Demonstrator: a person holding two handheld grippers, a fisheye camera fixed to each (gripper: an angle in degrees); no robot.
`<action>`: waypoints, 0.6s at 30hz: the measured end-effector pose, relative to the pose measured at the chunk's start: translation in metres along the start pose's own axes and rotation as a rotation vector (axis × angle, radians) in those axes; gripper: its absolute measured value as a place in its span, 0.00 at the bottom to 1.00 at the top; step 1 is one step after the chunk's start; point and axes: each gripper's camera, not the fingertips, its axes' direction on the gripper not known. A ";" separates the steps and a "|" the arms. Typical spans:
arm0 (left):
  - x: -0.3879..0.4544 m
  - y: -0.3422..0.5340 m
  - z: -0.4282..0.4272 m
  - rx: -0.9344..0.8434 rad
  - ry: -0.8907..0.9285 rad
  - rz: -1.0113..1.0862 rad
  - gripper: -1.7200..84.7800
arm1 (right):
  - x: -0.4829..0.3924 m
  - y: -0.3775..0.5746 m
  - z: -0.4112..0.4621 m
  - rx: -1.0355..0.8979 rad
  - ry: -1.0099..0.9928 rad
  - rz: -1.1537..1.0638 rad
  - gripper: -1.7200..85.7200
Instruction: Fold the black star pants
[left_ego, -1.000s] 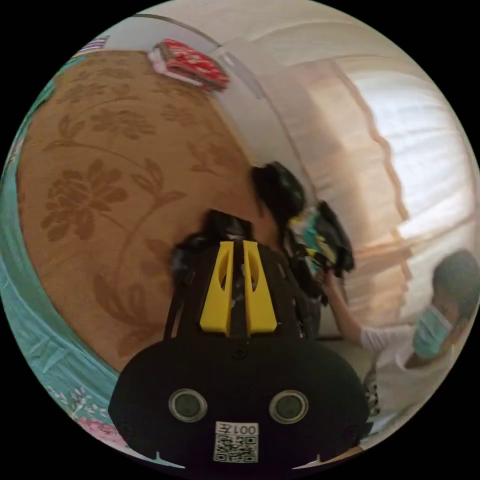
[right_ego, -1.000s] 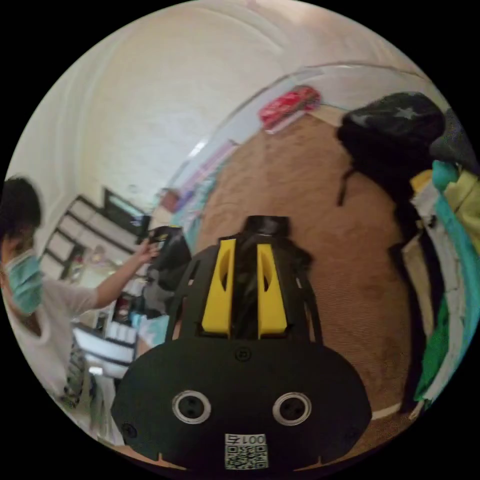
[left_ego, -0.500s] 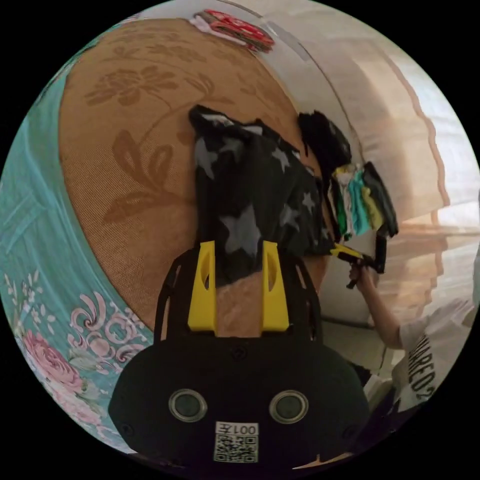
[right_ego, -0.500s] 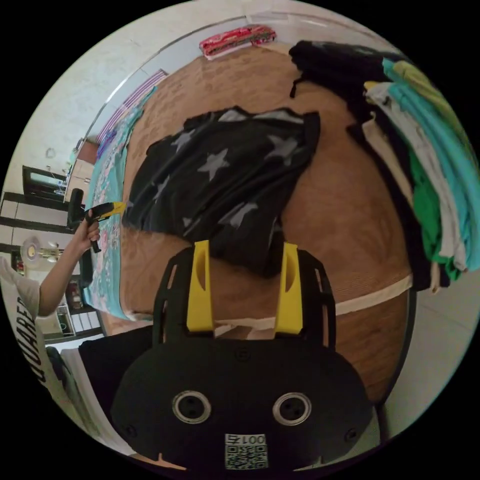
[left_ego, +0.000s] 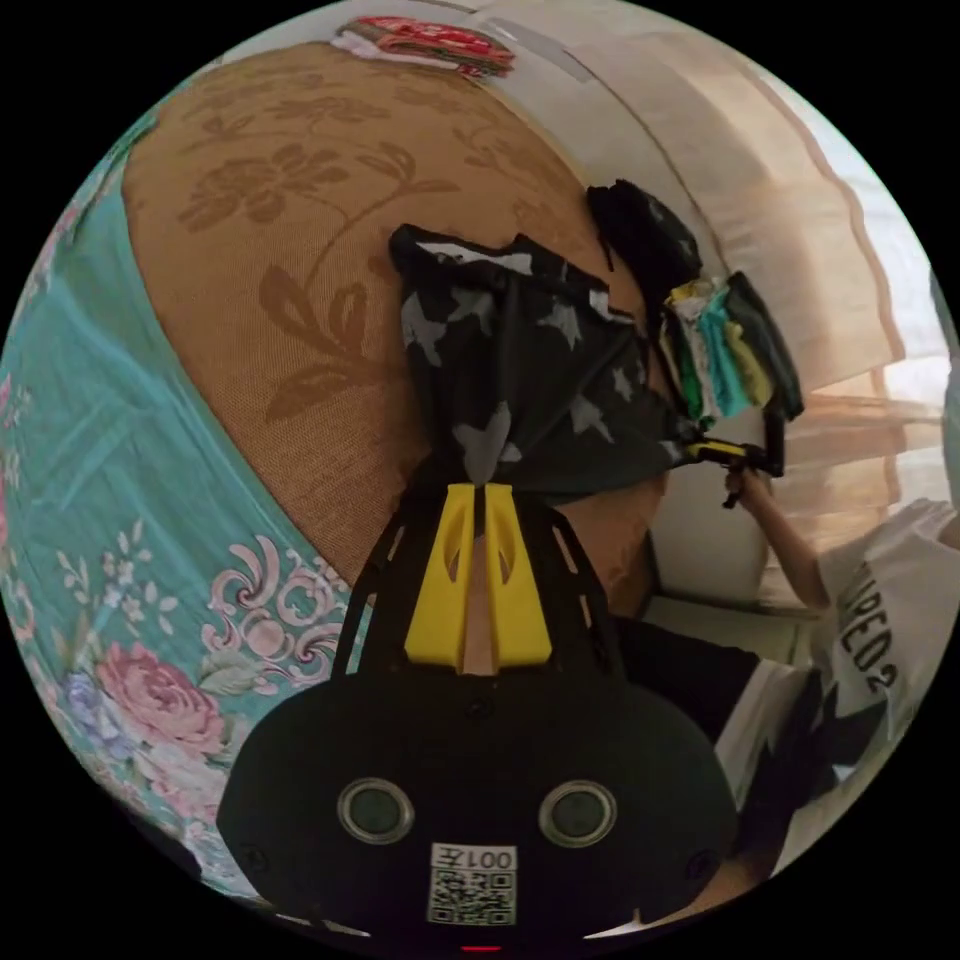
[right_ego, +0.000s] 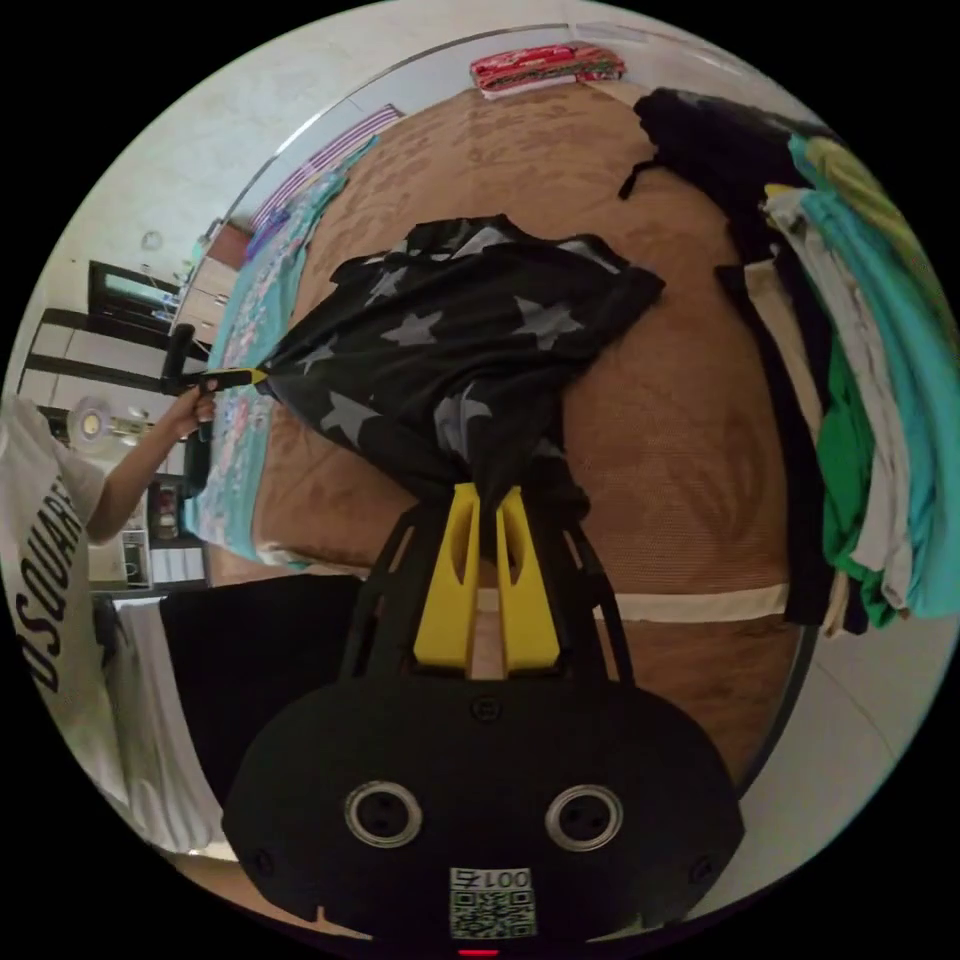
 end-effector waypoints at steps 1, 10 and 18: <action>-0.002 -0.001 -0.001 -0.002 0.028 -0.011 0.01 | 0.000 -0.006 -0.006 -0.026 -0.012 0.000 0.04; -0.007 -0.127 -0.103 0.315 0.234 0.063 0.01 | -0.035 -0.196 -0.132 0.265 -0.038 -0.228 0.04; 0.029 -0.227 -0.222 0.469 0.112 0.214 0.01 | -0.088 -0.309 -0.266 0.522 -0.006 -0.365 0.04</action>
